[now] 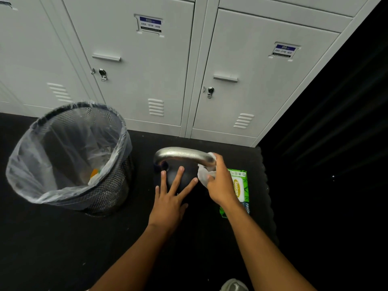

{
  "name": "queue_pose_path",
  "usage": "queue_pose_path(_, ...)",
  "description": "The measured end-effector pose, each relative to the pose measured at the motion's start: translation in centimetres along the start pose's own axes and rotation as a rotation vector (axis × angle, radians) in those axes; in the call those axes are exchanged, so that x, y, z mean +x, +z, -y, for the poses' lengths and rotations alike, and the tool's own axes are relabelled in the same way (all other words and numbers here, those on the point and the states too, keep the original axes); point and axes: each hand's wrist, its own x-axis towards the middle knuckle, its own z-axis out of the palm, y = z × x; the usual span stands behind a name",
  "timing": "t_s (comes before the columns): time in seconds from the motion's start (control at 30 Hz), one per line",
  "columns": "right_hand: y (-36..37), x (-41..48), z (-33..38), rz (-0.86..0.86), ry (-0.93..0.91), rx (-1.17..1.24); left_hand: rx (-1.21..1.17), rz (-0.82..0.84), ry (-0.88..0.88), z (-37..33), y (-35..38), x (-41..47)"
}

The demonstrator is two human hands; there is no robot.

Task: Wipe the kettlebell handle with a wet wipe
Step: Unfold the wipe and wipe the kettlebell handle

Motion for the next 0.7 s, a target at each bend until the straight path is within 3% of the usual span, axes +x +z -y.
queue_pose_path(0.13, -0.8, 1.1, -0.9, 0.105, 0.108, -0.106, 0.011, -0.012, 0.003, 0.0, 0.2, 0.1)
queue_pose_path(0.3, -1.3, 1.8, -0.1, 0.157, 0.144, -0.025, 0.018, 0.005, 0.006, 0.1, 0.0, 0.0)
queue_pose_path(0.57, -0.4, 1.6, 2.3, -0.023, -0.013, -0.223, 0.005, -0.001, 0.011, 0.2, 0.0, 0.0)
queue_pose_path(0.7, -0.6, 0.5, 3.3, -0.019, -0.190, -0.162, 0.010, 0.000, 0.013, 0.1, -0.1, 0.0)
